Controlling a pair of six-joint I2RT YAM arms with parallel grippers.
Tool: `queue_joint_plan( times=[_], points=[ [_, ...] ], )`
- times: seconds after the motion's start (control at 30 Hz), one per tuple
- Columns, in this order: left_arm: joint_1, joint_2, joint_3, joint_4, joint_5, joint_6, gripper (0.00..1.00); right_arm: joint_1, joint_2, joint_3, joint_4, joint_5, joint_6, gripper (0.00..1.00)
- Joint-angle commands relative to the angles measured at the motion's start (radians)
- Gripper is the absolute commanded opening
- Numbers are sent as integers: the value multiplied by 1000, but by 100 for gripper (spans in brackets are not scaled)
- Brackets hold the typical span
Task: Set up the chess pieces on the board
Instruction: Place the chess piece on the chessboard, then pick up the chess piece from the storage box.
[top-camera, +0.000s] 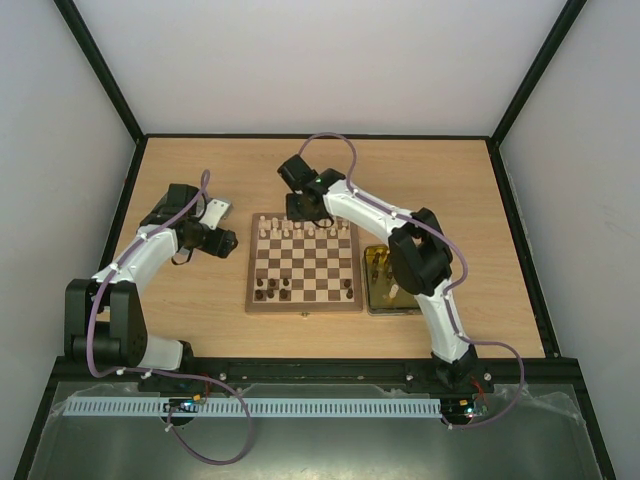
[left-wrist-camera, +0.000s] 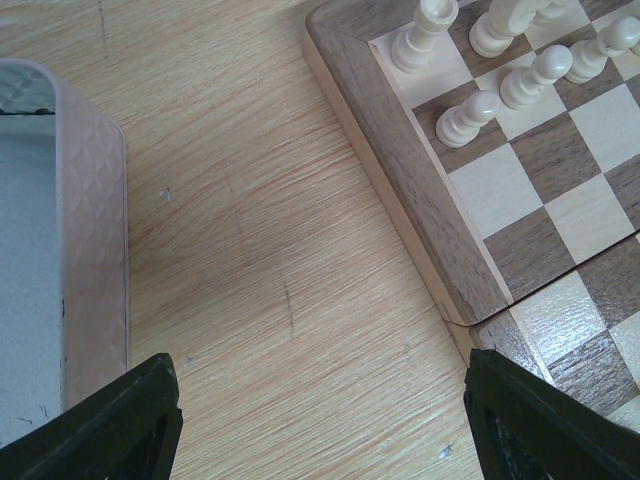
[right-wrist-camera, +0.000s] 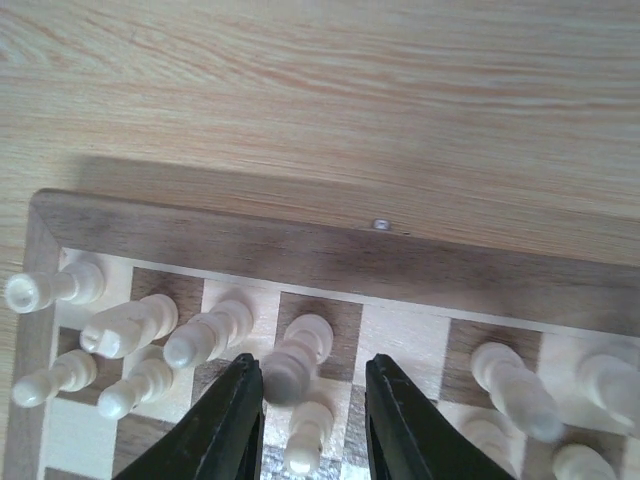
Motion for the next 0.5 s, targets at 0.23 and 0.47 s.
queue_joint_plan(
  times=[0.23, 0.47],
  points=[
    [5, -22, -6, -2, 15, -5, 78, -36, -474, -293, 21, 154, 30, 42],
    [5, -29, -7, -3, 21, -4, 78, -44, -774, -685, -20, 194, 195, 39]
  ],
)
